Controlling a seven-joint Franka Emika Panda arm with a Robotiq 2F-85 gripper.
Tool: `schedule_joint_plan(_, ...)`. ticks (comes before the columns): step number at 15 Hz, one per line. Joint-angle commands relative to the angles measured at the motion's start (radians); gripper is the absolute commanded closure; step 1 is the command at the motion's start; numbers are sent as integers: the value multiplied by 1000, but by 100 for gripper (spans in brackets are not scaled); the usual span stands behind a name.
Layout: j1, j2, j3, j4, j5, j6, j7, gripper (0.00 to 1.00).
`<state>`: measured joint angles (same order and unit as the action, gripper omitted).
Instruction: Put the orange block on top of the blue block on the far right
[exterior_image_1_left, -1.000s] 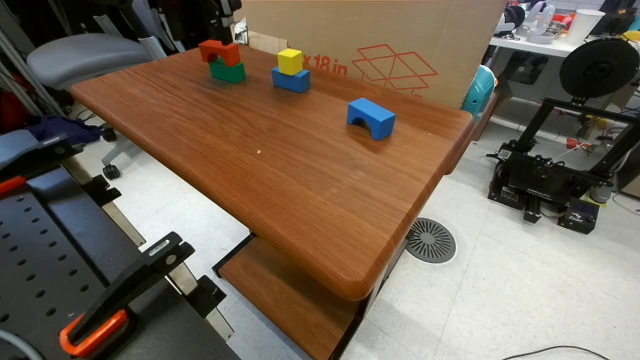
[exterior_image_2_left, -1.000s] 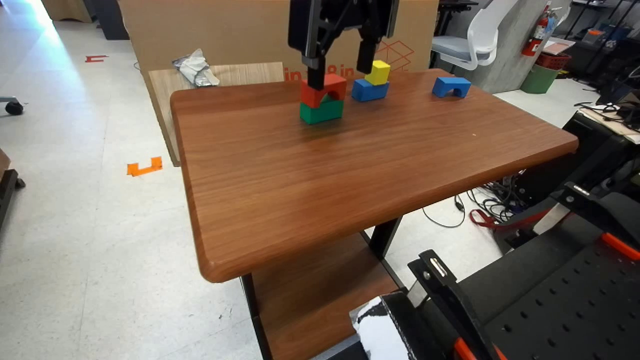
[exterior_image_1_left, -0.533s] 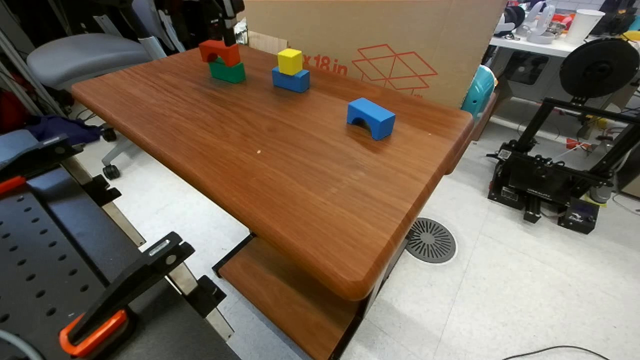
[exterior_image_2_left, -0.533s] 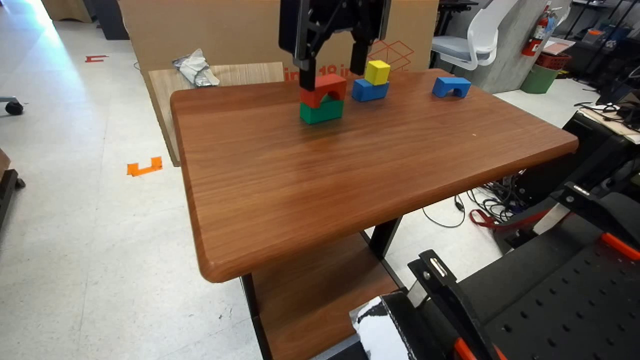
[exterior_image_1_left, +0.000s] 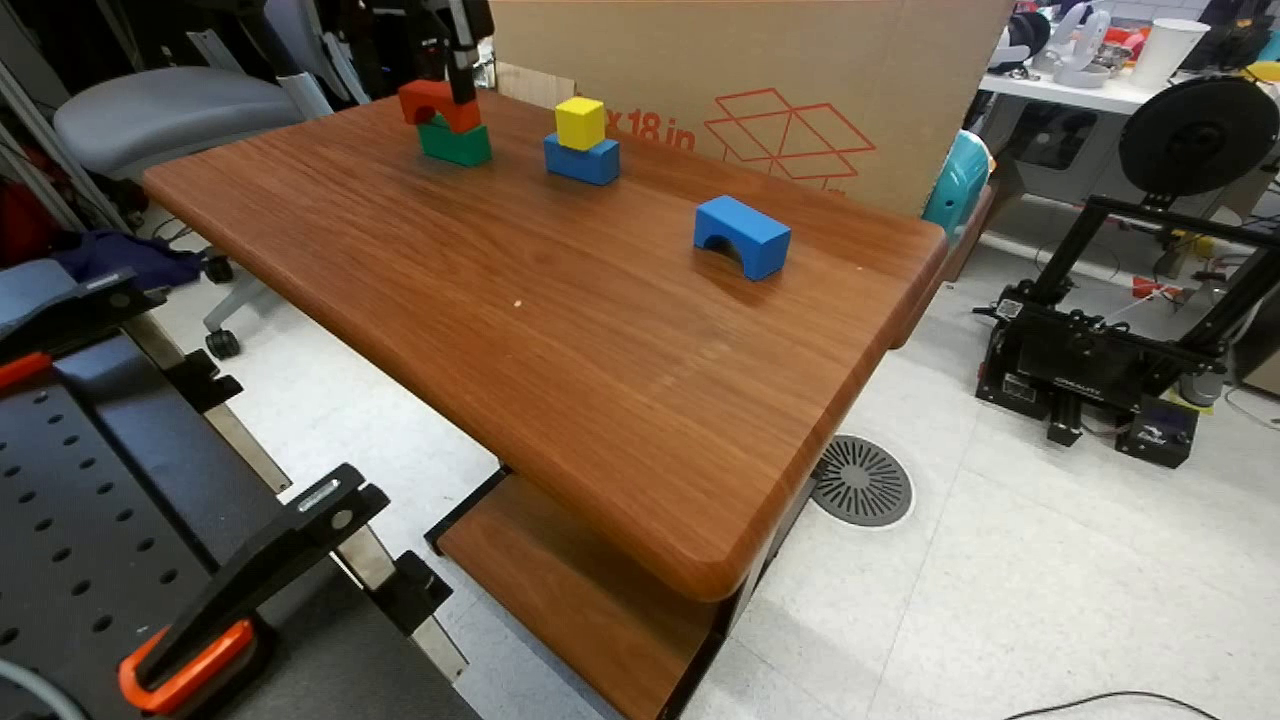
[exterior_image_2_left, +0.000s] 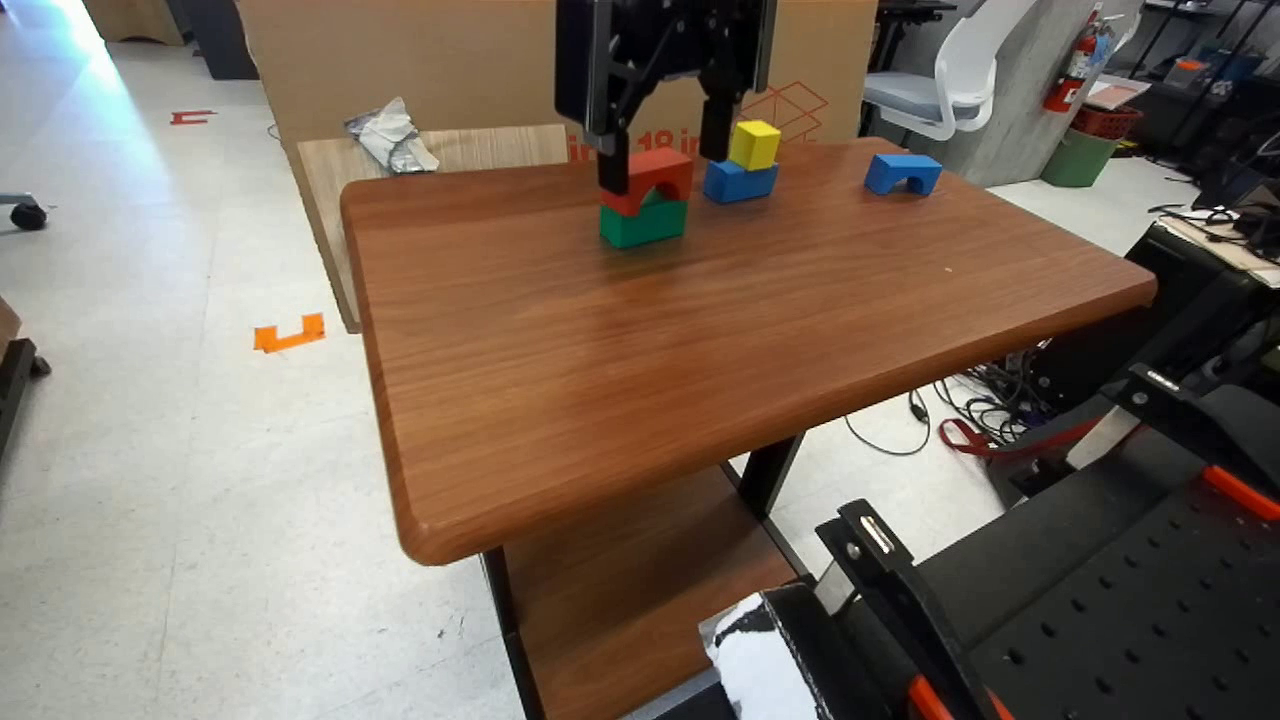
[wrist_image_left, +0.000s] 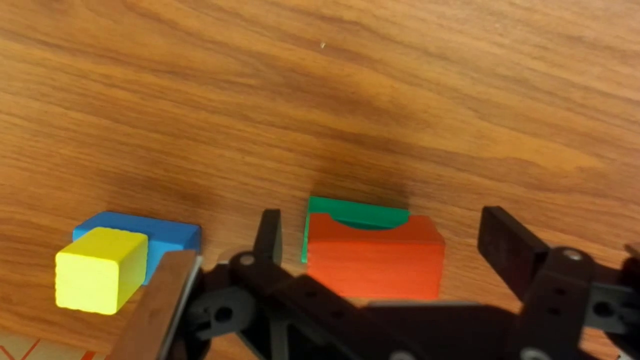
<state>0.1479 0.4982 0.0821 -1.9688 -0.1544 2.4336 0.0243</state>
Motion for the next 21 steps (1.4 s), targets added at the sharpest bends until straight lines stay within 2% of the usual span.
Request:
schedule_joint_plan(1, 25, 32, -19, 56, -14, -48, 27, 22)
schedule_joint_plan(2, 26, 37, -19, 63, -14, -54, 29, 30)
schedule_joint_plan(3, 27, 40, -20, 68, -15, -58, 30, 31)
schedule_joint_plan(6, 31, 43, -22, 74, -20, -59, 34, 54)
schedule_joint_plan(7, 33, 39, -24, 73, -22, -57, 35, 58)
schedule_joint_plan(14, 6, -65, -27, -31, -29, -36, -3, 58)
schedule_joint_plan(21, -97, -204, -25, -175, 30, -28, -134, 58)
